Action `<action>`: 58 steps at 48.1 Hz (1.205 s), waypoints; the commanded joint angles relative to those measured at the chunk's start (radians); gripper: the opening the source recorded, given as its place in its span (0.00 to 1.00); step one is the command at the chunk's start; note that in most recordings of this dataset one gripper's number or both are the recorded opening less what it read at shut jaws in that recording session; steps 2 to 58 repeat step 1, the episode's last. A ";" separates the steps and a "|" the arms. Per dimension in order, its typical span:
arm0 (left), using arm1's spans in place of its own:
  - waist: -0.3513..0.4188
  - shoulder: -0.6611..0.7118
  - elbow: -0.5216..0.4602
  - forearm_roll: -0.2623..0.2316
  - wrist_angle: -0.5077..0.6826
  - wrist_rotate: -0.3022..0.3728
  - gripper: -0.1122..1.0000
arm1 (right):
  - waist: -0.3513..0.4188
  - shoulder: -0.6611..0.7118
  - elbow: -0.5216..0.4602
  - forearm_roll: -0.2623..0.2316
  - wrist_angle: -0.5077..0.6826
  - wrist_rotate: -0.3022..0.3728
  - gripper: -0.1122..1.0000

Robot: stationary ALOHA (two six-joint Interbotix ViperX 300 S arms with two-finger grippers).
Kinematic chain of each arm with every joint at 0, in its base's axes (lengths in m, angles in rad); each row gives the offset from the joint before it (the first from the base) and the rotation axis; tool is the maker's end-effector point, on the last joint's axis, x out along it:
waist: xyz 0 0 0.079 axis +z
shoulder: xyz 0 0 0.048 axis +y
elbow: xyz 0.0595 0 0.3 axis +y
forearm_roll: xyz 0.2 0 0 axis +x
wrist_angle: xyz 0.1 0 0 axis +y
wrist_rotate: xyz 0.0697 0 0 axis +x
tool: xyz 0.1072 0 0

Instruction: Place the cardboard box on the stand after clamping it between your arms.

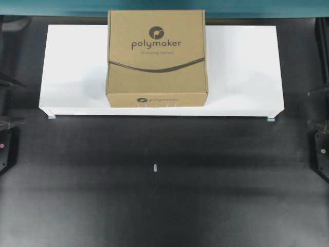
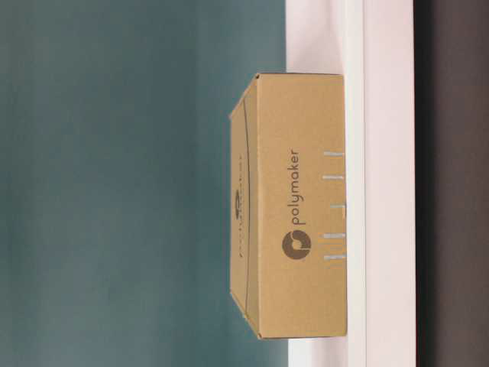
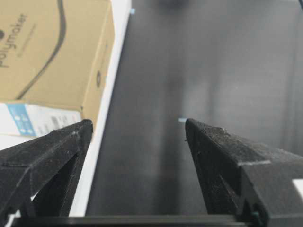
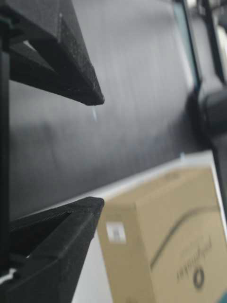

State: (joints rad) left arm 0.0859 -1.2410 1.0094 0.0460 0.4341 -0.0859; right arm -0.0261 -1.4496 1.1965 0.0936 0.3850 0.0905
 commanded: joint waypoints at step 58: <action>0.000 0.014 -0.011 0.000 -0.003 -0.002 0.78 | 0.089 0.005 -0.005 0.031 0.003 0.000 0.78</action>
